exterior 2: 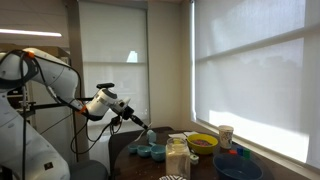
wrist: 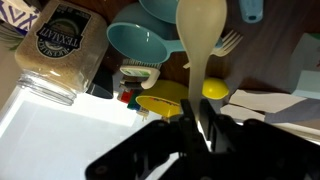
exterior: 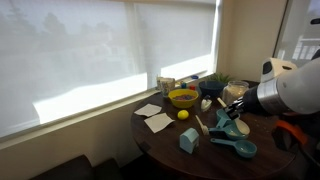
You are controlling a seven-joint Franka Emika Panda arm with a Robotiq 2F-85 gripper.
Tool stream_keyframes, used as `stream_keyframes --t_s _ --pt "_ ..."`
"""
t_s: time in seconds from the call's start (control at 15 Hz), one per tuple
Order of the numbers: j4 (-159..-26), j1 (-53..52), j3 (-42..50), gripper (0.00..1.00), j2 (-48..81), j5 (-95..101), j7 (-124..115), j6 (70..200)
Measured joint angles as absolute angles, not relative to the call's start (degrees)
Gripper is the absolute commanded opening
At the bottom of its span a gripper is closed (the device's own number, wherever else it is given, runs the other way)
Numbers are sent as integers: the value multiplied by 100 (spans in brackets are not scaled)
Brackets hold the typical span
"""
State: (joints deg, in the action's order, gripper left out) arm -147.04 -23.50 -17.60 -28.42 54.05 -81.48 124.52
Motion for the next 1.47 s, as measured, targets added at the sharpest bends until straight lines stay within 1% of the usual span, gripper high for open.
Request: stream_keyframes --t_s 0.13,0.2,0.4,0.67,0.73,1.0,1.2,1.47 --pt "-14732 -2332 -1616 3 -3065 5150 -7989 12694" --pt "-14775 -2331 -1539 13 -3183 5000 -7883 12847" --pt "-14920 -2244 -1486 13 -3460 4738 -7654 12860" --pt "-14987 -2238 -1486 13 -3522 4710 -7645 12860" --pt "-14987 -2238 -1486 3 -3522 4705 -7645 12860" --pt "-14987 -2082 -1563 3 -3521 4535 -7636 12876" --pt "-14988 -1970 -1406 3 -3524 3796 -7329 12968" --pt "-15014 -1859 -1055 3 -3571 2350 -6342 12984"
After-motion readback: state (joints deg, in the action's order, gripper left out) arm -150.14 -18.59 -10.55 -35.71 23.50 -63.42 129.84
